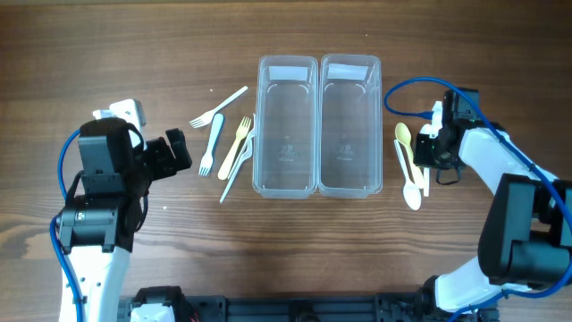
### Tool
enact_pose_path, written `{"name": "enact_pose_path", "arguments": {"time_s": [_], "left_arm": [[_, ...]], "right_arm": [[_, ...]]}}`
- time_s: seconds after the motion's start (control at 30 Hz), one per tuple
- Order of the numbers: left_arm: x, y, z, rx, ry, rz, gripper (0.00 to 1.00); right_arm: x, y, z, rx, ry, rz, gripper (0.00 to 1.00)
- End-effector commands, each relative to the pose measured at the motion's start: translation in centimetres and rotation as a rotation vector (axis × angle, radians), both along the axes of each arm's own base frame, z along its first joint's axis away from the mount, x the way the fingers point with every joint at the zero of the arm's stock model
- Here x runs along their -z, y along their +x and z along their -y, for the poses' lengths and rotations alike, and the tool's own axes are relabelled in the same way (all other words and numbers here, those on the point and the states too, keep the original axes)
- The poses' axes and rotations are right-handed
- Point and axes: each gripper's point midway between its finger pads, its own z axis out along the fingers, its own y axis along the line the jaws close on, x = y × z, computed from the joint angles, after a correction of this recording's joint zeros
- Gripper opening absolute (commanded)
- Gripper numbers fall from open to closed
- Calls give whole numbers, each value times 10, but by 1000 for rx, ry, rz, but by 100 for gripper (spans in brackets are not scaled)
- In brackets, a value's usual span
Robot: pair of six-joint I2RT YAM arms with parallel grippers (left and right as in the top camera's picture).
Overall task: Pack container
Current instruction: 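Carry the white spoon into the right container and release it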
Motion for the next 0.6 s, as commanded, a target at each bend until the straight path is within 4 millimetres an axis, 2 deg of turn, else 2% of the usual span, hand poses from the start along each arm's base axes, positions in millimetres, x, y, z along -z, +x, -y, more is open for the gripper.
{"name": "enact_pose_path", "arguments": {"time_s": [0.0,0.13,0.23,0.27,0.4,0.47,0.57], "left_arm": [[-9,3,-3,-3,16,20,100],[-9,3,-3,-3,16,20,100],[-9,3,-3,-3,16,20,100],[-9,3,-3,-3,16,20,100],[-9,3,-3,-3,16,20,100],[-9,3,-3,-3,16,20,100],[-9,3,-3,-3,16,20,100]], "right_arm": [[-3,-2,-9,16,54,-23,4],[-49,17,-7,23,47,80,4],[-103,29,-10,53,69,211,4],[-134,33,-24,21,140,291,4],[-209,31,-79,-132,430,493,4],[-231,26,-98,-170,520,542,4],[-233,23,-115,-174,557,524,4]]}}
